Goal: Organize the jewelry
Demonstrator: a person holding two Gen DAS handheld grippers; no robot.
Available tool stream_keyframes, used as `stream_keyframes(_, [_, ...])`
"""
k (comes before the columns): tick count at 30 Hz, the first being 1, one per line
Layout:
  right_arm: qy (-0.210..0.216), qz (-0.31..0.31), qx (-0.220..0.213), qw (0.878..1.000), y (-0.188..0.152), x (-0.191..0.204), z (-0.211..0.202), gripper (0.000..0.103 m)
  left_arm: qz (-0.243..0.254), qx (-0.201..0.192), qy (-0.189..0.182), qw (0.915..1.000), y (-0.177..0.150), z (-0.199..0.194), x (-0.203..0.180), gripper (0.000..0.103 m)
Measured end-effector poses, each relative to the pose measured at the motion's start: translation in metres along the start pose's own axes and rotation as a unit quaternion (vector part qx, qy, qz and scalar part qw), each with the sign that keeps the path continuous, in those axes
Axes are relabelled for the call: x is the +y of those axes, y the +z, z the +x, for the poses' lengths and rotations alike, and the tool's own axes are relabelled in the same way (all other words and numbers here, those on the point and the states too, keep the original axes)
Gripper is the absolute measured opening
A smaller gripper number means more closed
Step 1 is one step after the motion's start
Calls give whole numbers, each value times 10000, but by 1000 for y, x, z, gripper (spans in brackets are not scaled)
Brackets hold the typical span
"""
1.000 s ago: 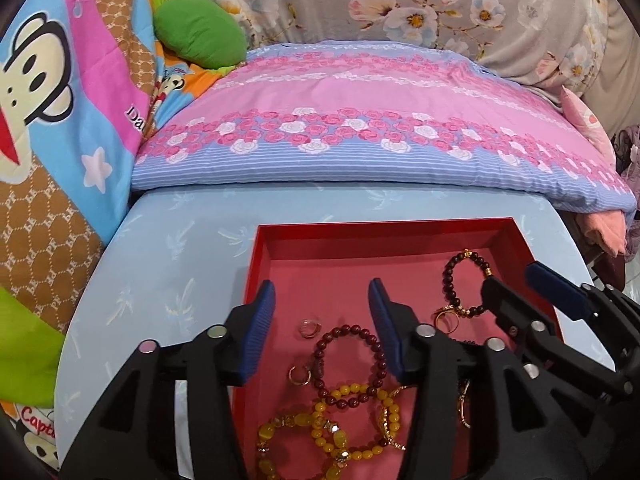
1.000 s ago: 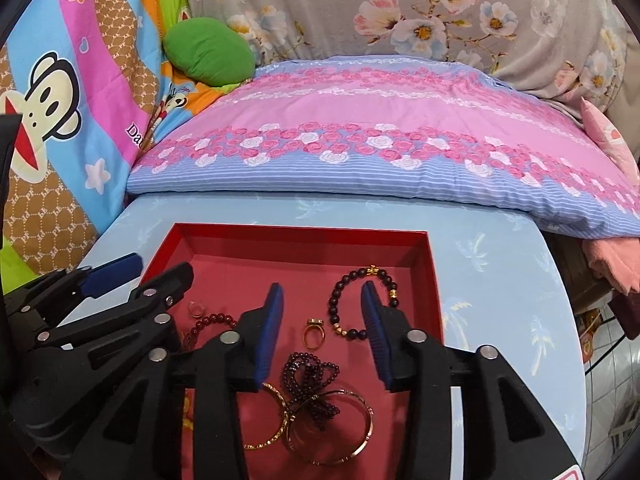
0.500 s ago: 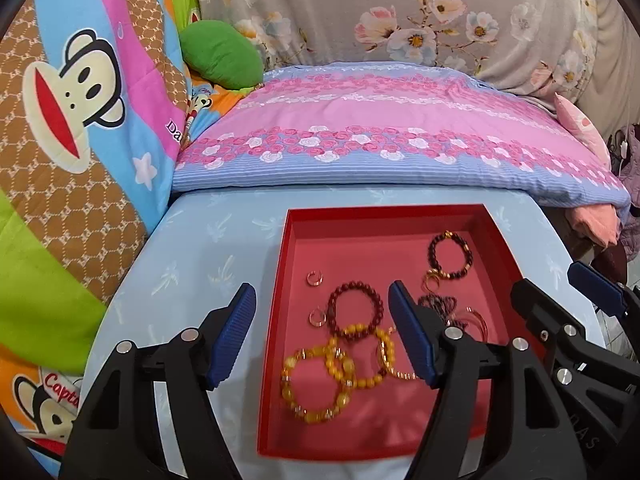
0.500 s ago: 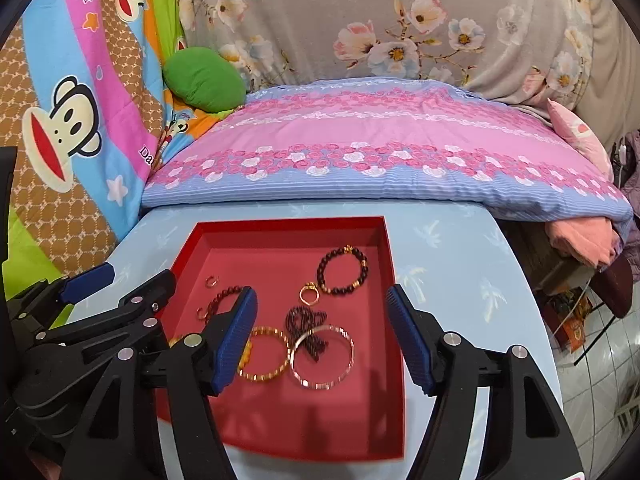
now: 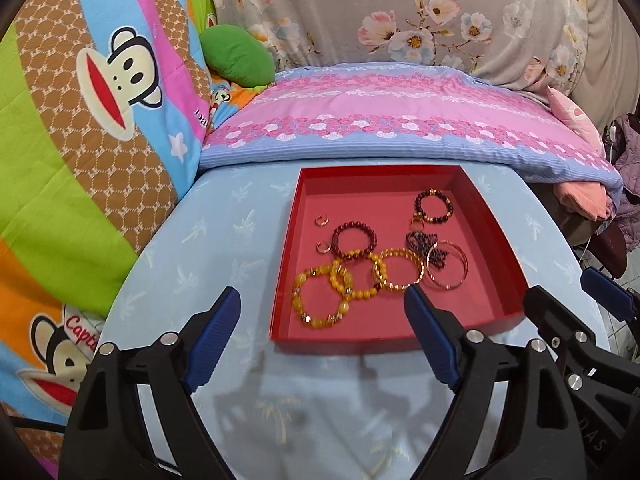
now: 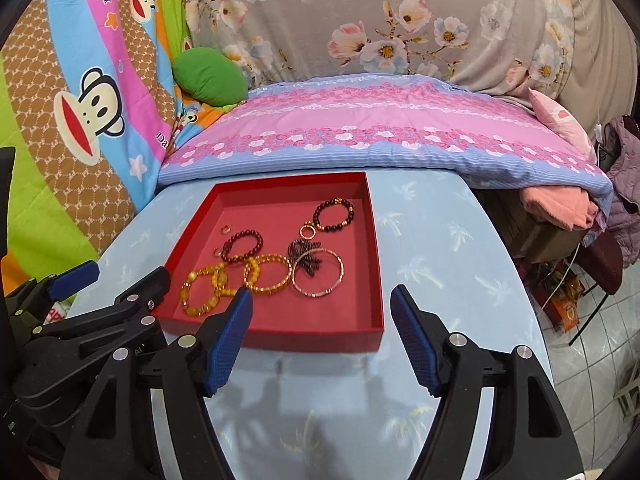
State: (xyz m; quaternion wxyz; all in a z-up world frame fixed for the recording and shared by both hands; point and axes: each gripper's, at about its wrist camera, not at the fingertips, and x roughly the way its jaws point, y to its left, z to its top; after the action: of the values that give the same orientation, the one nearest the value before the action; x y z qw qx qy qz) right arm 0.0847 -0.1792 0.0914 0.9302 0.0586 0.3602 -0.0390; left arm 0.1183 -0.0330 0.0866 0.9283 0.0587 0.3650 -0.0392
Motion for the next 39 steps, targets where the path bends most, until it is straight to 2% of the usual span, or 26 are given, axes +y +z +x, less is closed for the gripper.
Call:
stream_keyframes(17, [-27,-87,140,9999,-45,4,-23,71,-114,121,161,9997,-49,-21,6,85])
stream_keyframes(39, [-2,-245,240,9994,-61,14,-20,71,-170,250,318,9990,-70,-21,14,87])
